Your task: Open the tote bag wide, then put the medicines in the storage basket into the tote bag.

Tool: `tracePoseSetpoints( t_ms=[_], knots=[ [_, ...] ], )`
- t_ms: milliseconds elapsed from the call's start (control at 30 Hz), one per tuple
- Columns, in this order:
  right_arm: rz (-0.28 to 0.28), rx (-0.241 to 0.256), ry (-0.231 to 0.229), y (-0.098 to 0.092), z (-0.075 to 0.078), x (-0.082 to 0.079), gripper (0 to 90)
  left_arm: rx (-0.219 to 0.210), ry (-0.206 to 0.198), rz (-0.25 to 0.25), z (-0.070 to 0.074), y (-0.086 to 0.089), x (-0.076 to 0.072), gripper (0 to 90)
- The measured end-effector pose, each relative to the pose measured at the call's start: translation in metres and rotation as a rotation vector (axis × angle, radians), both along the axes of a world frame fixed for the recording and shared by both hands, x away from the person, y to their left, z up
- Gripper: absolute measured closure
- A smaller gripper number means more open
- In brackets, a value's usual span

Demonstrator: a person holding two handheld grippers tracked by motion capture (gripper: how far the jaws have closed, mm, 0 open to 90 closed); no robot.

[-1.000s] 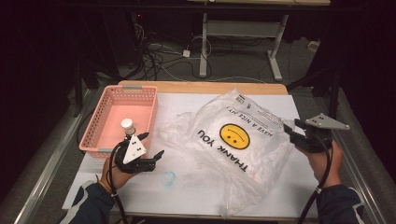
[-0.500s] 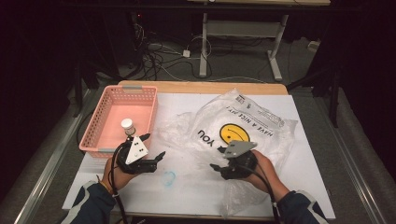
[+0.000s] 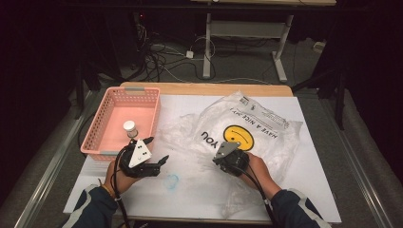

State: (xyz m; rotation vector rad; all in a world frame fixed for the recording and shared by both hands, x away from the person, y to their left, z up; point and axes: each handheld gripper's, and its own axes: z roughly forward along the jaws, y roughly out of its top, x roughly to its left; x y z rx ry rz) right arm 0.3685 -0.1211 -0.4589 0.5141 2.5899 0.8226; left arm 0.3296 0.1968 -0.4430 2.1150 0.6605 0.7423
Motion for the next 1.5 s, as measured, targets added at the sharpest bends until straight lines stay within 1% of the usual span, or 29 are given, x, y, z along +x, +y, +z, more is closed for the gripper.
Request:
tracePoseSetpoints(
  t_ms=[33, 67, 100, 133, 167, 200, 300, 433, 567, 667, 800, 867, 933, 1000, 1033, 1100, 1167, 1200, 1300, 1367, 1467, 1500],
  knots=[
    [-0.019, 0.017, 0.001, -0.002, 0.001, 0.002, 90.0, 0.000, 0.000, 0.000, 0.000, 0.000, 0.000, 20.3],
    [-0.049, 0.039, -0.019, -0.007, 0.005, 0.004, 90.0, -0.001, 0.000, 0.000, 0.000, 0.000, 0.000, 20.3],
    [-0.061, 0.062, -0.032, -0.009, 0.008, 0.004, 90.0, 0.000, 0.000, 0.000, 0.000, 0.000, 0.000, 20.3],
    [-0.061, 0.062, -0.032, -0.009, 0.008, 0.004, 90.0, 0.002, -0.001, 0.002, 0.000, 0.000, 0.000, 20.3],
    [-0.076, 0.078, -0.043, -0.011, 0.012, 0.005, 90.0, 0.000, 0.000, 0.002, 0.000, 0.000, 0.000, 20.3],
    [-0.091, 0.114, -0.072, -0.015, 0.018, 0.004, 90.0, -0.001, 0.001, 0.002, 0.000, 0.000, 0.001, 20.3],
    [-0.110, 0.138, -0.115, -0.017, 0.027, 0.003, 90.0, -0.004, -0.001, 0.006, 0.000, 0.000, 0.001, 20.3],
    [-0.113, 0.147, -0.130, -0.017, 0.030, 0.002, 90.0, -0.019, 0.007, 0.010, 0.000, 0.000, 0.002, 20.3],
    [-0.120, 0.155, -0.126, -0.018, 0.030, 0.003, 90.0, -0.032, 0.005, 0.015, 0.000, 0.001, 0.004, 20.3],
    [-0.114, 0.173, -0.121, -0.018, 0.031, 0.004, 90.0, -0.035, 0.010, 0.017, -0.001, 0.002, 0.004, 20.3],
    [-0.112, 0.172, -0.126, -0.019, 0.031, 0.004, 90.0, -0.044, 0.007, 0.021, -0.001, 0.002, 0.005, 20.3],
    [-0.115, 0.180, -0.126, -0.020, 0.032, 0.004, 90.0, -0.043, 0.007, 0.019, -0.001, 0.001, 0.005, 20.3],
    [-0.123, 0.204, -0.118, -0.021, 0.032, 0.005, 90.0, -0.046, 0.003, 0.019, 0.000, 0.001, 0.005, 20.3],
    [-0.130, 0.203, -0.129, -0.022, 0.032, 0.005, 90.0, -0.049, 0.001, 0.021, 0.001, 0.002, 0.004, 20.3],
    [-0.136, 0.214, -0.140, -0.023, 0.034, 0.005, 90.0, -0.053, 0.001, 0.023, 0.001, 0.003, 0.005, 20.3],
    [-0.141, 0.220, -0.153, -0.024, 0.036, 0.005, 90.0, -0.050, 0.001, 0.030, 0.002, 0.005, 0.005, 20.3],
    [-0.143, 0.229, -0.157, -0.024, 0.037, 0.005, 90.0, -0.054, -0.004, 0.038, 0.003, 0.007, 0.005, 20.3],
    [-0.147, 0.231, -0.166, -0.024, 0.038, 0.004, 90.0, -0.057, -0.007, 0.043, 0.004, 0.008, 0.004, 20.3],
    [-0.146, 0.245, -0.189, -0.025, 0.043, 0.003, 90.0, -0.067, -0.015, 0.053, 0.008, 0.011, 0.005, 20.3],
    [-0.148, 0.242, -0.208, -0.026, 0.045, 0.002, 90.0, -0.075, -0.015, 0.062, 0.011, 0.012, 0.007, 20.3],
    [-0.154, 0.253, -0.227, -0.029, 0.049, 0.002, 90.0, -0.068, -0.027, 0.072, 0.015, 0.015, 0.008, 20.3],
    [-0.153, 0.255, -0.231, -0.029, 0.051, 0.002, 90.0, -0.074, -0.027, 0.075, 0.017, 0.016, 0.008, 20.3]
  ],
)
